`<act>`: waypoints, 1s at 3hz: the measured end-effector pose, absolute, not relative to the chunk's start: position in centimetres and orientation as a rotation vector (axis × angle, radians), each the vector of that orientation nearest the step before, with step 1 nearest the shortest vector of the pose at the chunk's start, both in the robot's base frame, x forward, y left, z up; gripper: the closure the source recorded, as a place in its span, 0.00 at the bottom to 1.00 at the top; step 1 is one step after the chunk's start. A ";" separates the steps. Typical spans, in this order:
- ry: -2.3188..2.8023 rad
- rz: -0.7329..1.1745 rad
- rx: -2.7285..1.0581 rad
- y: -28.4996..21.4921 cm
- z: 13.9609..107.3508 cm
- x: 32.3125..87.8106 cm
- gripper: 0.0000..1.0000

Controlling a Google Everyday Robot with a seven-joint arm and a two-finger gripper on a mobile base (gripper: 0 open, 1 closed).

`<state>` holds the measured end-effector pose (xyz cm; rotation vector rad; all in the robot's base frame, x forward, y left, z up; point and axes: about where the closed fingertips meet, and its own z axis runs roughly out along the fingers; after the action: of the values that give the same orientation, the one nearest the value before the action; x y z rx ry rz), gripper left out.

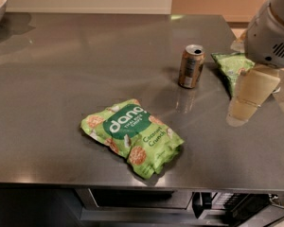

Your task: Pick green rice chip bag

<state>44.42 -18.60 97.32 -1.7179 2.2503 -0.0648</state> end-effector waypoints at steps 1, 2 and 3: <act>2.302 0.009 -1.707 -14.6 95.0 45.5 0.00; 2.379 0.101 -1.639 -11.5 92.3 46.2 0.00; 2.455 0.191 -1.556 -8.6 90.2 46.4 0.00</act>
Offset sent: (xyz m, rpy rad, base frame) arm 0.0278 0.1093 -0.0889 0.1237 0.2211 -0.1706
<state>46.35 -8.58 90.17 -1.5555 2.4554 0.1909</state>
